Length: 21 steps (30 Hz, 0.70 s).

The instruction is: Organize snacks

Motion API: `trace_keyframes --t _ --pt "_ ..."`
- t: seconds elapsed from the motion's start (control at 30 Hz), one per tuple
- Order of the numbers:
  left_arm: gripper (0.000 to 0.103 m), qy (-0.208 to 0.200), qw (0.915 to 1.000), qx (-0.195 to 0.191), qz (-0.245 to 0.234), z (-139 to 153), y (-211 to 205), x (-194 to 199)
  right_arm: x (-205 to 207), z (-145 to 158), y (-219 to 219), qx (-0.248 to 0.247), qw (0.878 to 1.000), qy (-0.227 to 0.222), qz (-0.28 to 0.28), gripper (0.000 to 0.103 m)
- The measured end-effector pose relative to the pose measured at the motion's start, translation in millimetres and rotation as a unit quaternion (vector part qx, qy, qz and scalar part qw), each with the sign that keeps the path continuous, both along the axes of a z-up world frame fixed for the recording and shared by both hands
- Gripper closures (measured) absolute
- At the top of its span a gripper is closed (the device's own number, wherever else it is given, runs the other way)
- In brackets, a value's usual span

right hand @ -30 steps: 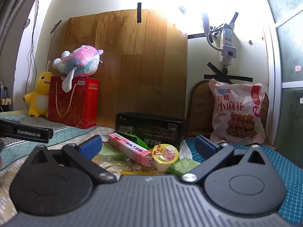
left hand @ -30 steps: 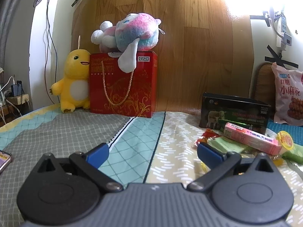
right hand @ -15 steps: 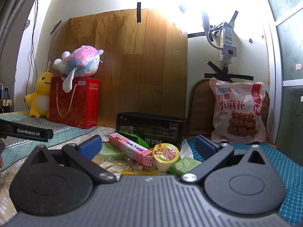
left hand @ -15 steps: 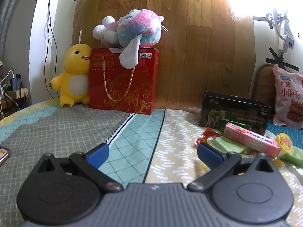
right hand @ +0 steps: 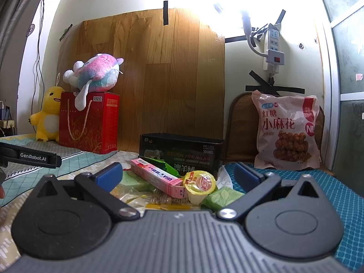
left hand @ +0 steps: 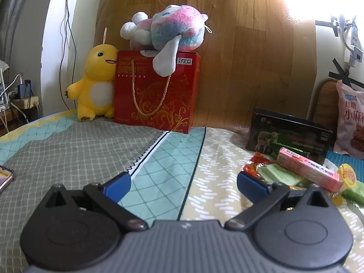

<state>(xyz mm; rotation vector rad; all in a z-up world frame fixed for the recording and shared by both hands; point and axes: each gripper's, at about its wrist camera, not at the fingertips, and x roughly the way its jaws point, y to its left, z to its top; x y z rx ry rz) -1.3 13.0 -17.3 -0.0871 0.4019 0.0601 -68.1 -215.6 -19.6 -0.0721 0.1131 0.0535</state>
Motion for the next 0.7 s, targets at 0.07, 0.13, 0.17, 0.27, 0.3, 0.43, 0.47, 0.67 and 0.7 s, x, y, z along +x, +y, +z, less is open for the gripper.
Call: trace_keyframes --t 0.07,0.13,0.17,0.27,0.3,0.43,0.47,0.67,0.7 --pt "0.0 -0.001 1.0 0.0 -0.006 0.1 -0.6 -0.1 -0.2 0.1 0.5 0.0 1.0 0.0 0.0 0.0" --pt "0.0 -0.001 1.0 -0.001 -0.008 0.2 -0.7 -0.4 0.0 0.0 0.7 0.0 1.0 0.0 0.0 0.0" --pt "0.0 -0.001 0.9999 -0.002 -0.011 0.2 -0.1 -0.3 0.0 -0.1 0.7 0.0 1.0 0.0 0.0 0.0" --pt "0.001 0.004 0.9996 -0.013 -0.023 0.4 3.4 1.0 1.4 -0.4 -0.4 0.004 1.0 0.005 0.009 0.0" --pt "0.001 0.007 0.9994 -0.02 -0.028 0.4 5.5 1.2 2.5 -0.5 -1.3 0.006 1.0 0.009 0.013 0.0" --pt "0.003 0.023 0.996 -0.064 -0.057 1.1 16.8 5.3 5.9 -0.8 -4.2 0.02 0.999 0.03 0.033 0.0" --pt "0.006 0.027 0.9951 -0.071 -0.063 1.4 18.5 6.0 6.5 -1.1 -5.0 0.023 0.998 0.036 0.038 0.0" --pt "0.008 0.041 0.9907 -0.089 -0.095 6.8 23.8 8.1 17.1 3.3 -11.1 0.032 0.994 0.077 0.077 0.0" --pt "0.008 0.042 0.9899 -0.09 -0.101 8.3 24.2 8.4 19.8 7.5 -13.6 0.034 0.992 0.081 0.086 0.0"
